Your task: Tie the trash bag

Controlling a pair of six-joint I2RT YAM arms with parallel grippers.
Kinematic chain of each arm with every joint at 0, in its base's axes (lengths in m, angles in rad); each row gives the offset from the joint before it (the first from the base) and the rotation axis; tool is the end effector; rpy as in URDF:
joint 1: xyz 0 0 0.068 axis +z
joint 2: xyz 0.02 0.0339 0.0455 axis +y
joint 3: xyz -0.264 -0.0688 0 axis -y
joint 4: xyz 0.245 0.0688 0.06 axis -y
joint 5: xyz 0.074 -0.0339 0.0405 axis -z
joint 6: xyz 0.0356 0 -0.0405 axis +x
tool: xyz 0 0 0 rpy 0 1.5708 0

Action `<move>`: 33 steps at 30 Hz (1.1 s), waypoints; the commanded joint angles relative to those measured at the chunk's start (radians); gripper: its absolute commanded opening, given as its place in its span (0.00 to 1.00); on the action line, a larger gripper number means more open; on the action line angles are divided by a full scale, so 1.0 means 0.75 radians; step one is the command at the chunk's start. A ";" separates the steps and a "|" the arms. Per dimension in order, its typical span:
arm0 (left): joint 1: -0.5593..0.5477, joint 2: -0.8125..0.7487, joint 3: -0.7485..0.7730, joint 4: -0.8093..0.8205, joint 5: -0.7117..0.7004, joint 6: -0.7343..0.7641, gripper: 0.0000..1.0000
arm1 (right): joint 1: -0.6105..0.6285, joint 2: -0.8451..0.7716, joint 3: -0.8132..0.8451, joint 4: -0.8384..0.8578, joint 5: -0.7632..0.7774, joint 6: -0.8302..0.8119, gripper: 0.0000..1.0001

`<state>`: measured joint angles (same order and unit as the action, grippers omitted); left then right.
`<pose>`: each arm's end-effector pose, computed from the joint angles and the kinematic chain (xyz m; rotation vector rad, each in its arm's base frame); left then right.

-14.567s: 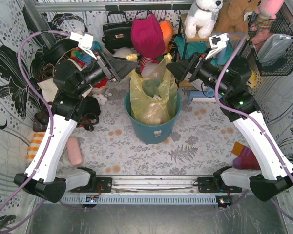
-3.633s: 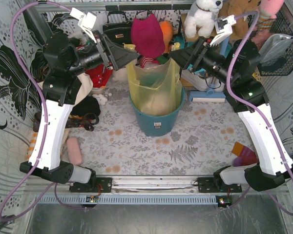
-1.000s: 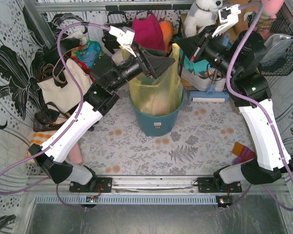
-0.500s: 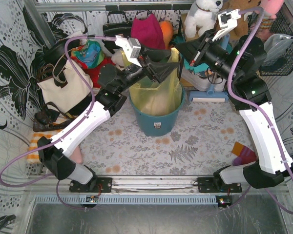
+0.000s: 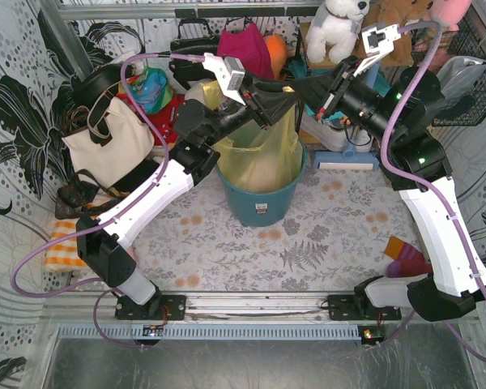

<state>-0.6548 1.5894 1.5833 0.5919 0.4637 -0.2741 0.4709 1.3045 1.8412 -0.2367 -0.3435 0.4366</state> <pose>0.2746 -0.2309 0.4945 0.6324 0.9148 -1.0646 0.2023 0.1164 0.5768 -0.3328 1.3134 0.9896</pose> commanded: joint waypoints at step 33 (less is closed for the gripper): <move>-0.004 -0.095 -0.099 0.180 0.033 -0.068 0.39 | 0.001 -0.044 -0.033 0.075 0.029 -0.005 0.00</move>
<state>-0.6548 1.5414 1.5097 0.6662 0.4892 -0.3107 0.4709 1.2873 1.8210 -0.2306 -0.3286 0.4362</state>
